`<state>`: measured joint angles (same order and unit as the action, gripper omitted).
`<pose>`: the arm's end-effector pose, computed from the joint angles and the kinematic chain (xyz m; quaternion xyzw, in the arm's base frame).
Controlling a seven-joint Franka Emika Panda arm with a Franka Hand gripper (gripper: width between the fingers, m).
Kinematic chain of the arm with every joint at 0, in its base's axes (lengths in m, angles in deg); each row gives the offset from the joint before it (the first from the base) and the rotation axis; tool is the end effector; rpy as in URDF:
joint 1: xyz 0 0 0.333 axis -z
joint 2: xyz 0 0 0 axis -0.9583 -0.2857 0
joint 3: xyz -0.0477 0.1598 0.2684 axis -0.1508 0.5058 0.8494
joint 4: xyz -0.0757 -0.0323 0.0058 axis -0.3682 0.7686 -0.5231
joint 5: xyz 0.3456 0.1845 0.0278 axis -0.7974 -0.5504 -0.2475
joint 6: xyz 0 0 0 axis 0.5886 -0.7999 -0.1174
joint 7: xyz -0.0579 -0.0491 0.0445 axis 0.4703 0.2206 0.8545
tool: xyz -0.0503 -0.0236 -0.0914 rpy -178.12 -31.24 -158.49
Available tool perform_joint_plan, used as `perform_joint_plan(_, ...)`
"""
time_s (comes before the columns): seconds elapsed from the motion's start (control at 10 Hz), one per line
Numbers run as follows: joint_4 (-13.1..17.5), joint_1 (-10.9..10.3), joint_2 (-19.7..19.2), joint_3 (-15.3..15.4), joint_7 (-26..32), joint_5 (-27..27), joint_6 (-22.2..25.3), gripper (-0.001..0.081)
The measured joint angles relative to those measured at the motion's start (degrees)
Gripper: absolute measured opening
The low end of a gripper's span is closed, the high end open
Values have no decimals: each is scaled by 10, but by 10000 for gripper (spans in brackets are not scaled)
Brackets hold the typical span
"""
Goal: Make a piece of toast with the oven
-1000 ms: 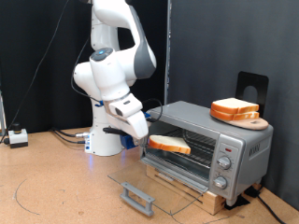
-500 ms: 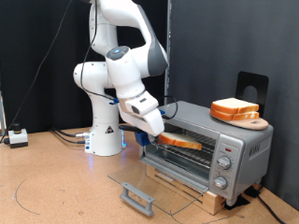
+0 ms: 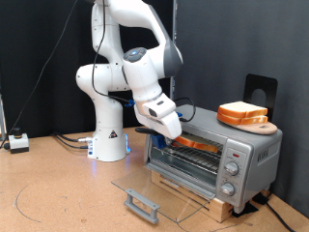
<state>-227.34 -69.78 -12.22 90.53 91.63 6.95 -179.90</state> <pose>0.3641 0.0321 0.3074 -0.8729 -0.4569 -0.0711 0.1558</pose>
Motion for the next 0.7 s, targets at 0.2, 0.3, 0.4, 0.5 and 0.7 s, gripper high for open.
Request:
perform_joint_plan(0.2,0,30,-1,-6,-6,55,3,460)
perform_joint_plan(0.3,1,55,-3,-8,-17,97,11,460)
perform_joint_plan(0.4,3,79,-5,-11,-24,132,21,460)
perform_joint_plan(0.5,5,98,-6,-18,-25,154,29,460)
perform_joint_plan(0.7,17,125,-16,-42,-14,169,47,460)
